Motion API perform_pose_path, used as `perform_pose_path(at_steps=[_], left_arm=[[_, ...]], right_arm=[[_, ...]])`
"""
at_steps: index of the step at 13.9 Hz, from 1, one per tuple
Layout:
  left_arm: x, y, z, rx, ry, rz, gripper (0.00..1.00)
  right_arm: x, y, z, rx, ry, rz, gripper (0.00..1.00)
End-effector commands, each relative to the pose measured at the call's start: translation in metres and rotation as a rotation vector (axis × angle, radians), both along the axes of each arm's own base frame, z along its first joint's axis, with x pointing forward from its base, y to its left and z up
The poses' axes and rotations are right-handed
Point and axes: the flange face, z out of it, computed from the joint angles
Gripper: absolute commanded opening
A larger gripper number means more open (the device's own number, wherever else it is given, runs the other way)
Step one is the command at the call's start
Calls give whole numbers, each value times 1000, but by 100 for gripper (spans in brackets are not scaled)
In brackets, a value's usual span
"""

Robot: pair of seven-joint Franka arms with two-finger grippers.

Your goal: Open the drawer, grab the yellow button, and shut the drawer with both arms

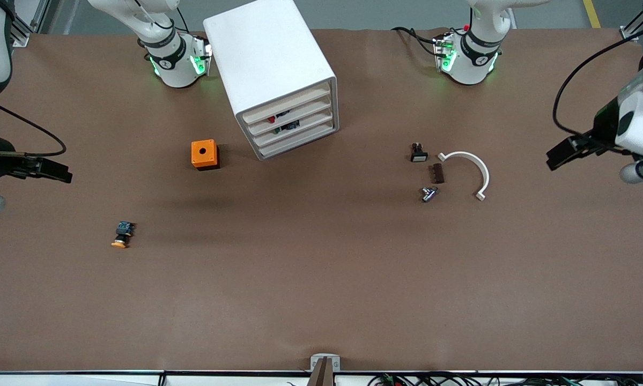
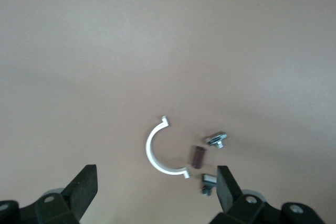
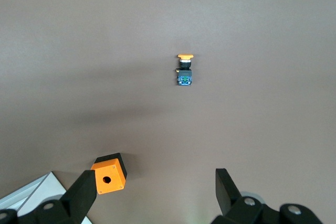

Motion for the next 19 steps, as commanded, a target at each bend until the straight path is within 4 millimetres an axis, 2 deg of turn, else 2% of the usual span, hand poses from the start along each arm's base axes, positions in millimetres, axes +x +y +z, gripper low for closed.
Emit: perform_pose_path(at_steps=[1, 5, 9, 11, 13, 16, 19], left_arm=[[-35, 23, 5, -31, 7, -72, 100], [-47, 31, 8, -34, 17, -132, 100], [-60, 25, 6, -38, 27, -181, 100], [-61, 13, 5, -35, 30, -202, 100], [-62, 3, 3, -32, 37, -215, 100], [-63, 4, 5, -33, 43, -204, 100], [-61, 6, 10, -34, 38, -198, 100]], right_arm=[[-1, -3, -3, -1, 5, -8, 100], [0, -8, -3, 8, 5, -21, 100], [-6, -5, 21, -1, 7, -13, 100], [-17, 5, 20, -8, 74, -14, 100], [-26, 3, 30, 8, 68, -21, 100], [-38, 2, 39, 33, 34, -21, 100], [-52, -8, 38, 37, 29, -29, 100]])
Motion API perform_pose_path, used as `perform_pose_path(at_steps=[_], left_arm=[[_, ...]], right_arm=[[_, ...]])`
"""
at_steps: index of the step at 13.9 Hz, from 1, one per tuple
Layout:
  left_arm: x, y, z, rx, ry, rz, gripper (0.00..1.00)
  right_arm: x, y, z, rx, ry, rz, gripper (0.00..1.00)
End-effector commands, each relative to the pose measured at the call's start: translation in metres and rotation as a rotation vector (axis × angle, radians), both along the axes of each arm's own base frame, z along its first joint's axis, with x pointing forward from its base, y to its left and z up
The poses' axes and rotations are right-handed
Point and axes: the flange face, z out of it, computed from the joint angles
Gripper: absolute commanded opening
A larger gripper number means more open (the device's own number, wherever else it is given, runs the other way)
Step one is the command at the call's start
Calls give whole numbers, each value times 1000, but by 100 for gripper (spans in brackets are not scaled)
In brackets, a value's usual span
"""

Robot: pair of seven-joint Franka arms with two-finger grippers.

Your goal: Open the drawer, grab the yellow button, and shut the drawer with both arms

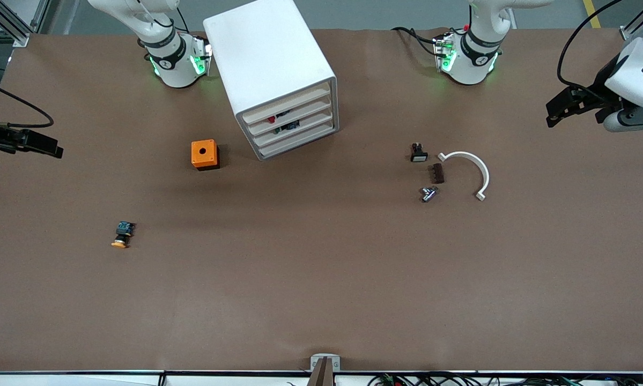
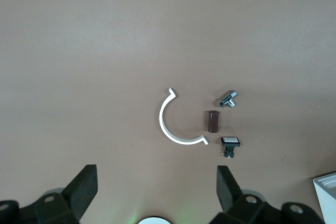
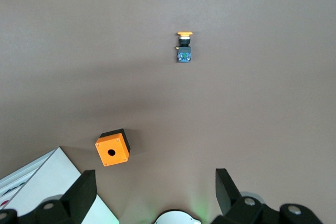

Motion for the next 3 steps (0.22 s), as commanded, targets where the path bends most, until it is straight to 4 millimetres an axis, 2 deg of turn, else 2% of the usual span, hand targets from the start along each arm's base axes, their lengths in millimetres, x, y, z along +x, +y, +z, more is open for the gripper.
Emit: perform_pose_path(at_steps=[1, 3], left_arm=[[-5, 2, 11, -15, -7, 7, 100], [-4, 4, 11, -15, -7, 9, 100]], right_arm=[[-23, -8, 0, 19, -40, -18, 100], [-32, -3, 6, 18, -118, 9, 100]])
